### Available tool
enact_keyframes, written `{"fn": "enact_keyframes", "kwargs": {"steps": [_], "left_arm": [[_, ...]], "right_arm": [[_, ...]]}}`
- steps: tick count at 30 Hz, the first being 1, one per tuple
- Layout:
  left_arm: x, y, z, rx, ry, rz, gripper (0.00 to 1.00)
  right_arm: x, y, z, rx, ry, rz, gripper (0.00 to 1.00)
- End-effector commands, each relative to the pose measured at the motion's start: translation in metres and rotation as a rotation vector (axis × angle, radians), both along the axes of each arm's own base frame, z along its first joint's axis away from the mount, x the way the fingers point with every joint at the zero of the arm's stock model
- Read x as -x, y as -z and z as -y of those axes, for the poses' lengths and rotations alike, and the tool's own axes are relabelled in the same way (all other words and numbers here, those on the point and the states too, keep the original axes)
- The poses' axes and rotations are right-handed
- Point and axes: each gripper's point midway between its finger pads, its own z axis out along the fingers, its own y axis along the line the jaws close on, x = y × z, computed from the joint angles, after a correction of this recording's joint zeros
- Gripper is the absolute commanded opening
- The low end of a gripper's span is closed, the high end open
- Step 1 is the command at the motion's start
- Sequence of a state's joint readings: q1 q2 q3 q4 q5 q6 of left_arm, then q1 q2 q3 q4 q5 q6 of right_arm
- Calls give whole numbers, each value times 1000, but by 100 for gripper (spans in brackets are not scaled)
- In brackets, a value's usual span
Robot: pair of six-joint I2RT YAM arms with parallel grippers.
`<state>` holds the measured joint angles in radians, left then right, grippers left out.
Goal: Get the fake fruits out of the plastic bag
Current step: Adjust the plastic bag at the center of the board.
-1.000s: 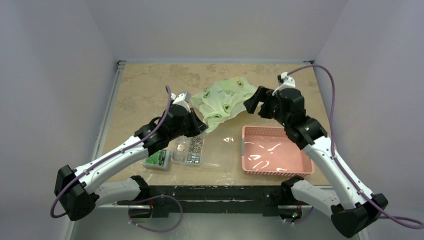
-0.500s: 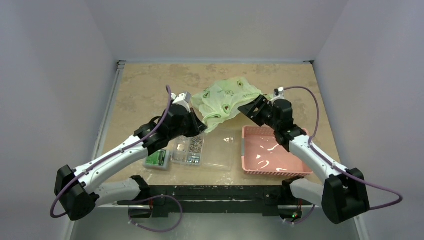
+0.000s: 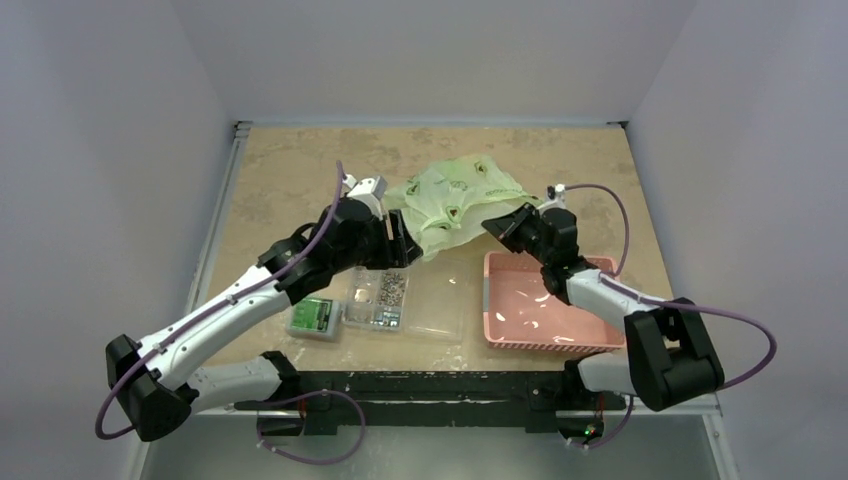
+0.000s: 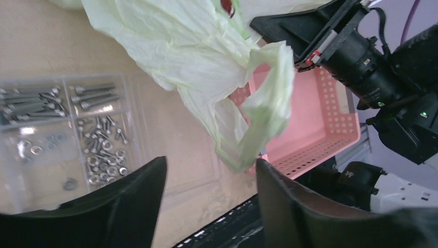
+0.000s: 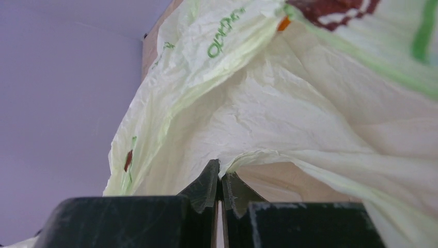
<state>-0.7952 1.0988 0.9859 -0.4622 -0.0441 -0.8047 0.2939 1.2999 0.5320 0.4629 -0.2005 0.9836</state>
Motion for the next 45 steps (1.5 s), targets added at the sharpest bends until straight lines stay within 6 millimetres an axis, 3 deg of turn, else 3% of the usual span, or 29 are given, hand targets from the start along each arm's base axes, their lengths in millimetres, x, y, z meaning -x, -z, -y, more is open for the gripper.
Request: {"fn": "enact_keyframes", "kwargs": {"steps": [1,3,6,11,17,20,25,31,37,45], "left_arm": [[2,-73,-17,-64,83,209,72],[-1,-105,-18,-95,125,302,81],[-15,-136,-9,-192,184,399,84],[-51,-145,45,-503,329,612,89],[-101,-94,102,-683,379,502,89],[-119,-67,117,-705,331,464,91],[-137,-41,121,-733,255,443,91],[-147,-16,115,-772,216,413,84],[-145,15,121,-728,289,354,84],[-171,42,121,-822,268,356,82]], "right_arm": [[-2,-27,-1,-23,-10,158,0],[0,-27,-1,-20,-13,163,0],[1,-31,-1,-21,-20,178,0],[4,-37,-1,-29,-22,190,0],[13,-42,8,-28,13,208,0],[17,-42,10,-26,15,211,0],[23,-38,11,-23,13,204,0],[27,-29,10,-19,-2,190,0],[27,-28,10,-20,-4,191,0],[24,-29,11,-11,6,189,0]]}}
